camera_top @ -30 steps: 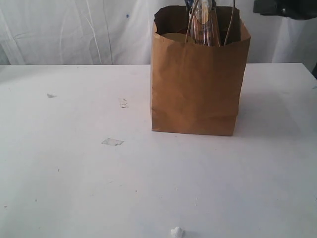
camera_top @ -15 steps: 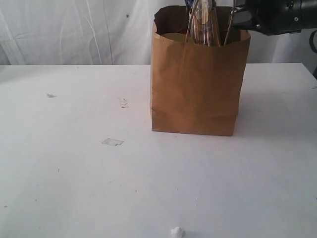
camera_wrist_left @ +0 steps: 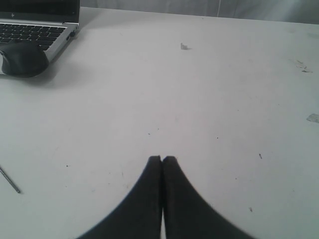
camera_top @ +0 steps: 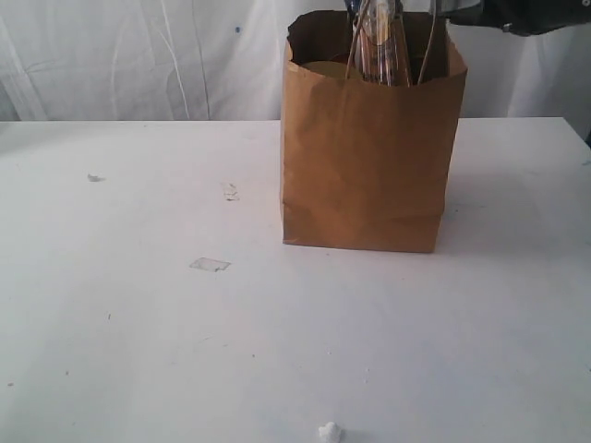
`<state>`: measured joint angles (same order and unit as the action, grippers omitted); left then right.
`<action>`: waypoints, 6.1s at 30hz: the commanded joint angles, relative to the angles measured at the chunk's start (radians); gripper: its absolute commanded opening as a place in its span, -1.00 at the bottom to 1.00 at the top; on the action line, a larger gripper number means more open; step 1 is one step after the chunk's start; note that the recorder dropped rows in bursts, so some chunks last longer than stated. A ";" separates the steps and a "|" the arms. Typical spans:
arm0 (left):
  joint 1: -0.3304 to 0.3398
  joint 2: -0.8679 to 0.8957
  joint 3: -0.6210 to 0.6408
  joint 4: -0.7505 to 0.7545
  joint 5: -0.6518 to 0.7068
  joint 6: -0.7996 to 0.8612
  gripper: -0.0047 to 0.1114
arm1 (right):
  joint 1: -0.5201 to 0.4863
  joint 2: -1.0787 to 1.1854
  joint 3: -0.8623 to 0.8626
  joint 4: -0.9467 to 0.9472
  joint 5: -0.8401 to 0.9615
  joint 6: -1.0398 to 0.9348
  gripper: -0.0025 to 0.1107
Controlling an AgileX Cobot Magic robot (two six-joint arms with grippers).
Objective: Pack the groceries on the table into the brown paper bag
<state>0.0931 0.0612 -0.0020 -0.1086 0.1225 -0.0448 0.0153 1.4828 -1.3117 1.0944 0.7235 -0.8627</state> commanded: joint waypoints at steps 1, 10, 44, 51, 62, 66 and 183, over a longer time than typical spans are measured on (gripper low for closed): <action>-0.005 -0.003 0.002 -0.006 0.004 -0.001 -0.92 | -0.002 -0.140 0.079 -0.215 0.058 0.152 -0.96; -0.005 -0.003 0.002 -0.006 0.004 -0.001 -0.92 | 0.112 -0.403 0.467 -0.218 -0.103 0.089 -0.96; -0.005 -0.003 0.002 -0.006 0.004 -0.001 -0.92 | 0.795 0.062 0.507 -0.829 -0.102 0.437 -0.58; -0.005 -0.003 0.002 -0.006 0.004 -0.001 -0.92 | 0.795 0.145 0.507 -0.796 -0.126 0.437 -0.26; -0.005 -0.003 0.002 -0.006 0.004 -0.001 -0.92 | 0.795 0.225 0.507 -0.756 -0.211 0.437 -0.26; -0.005 -0.003 0.002 -0.006 0.004 -0.001 -0.92 | 0.795 0.239 0.505 -0.755 -0.184 0.437 -0.32; -0.005 -0.003 0.002 -0.006 0.004 -0.001 -0.92 | -0.104 -1.298 0.575 -1.144 -0.283 1.042 -0.96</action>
<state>0.0931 0.0612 -0.0020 -0.1086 0.1225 -0.0448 -0.0879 0.2569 -0.7444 -0.0393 0.4439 0.1752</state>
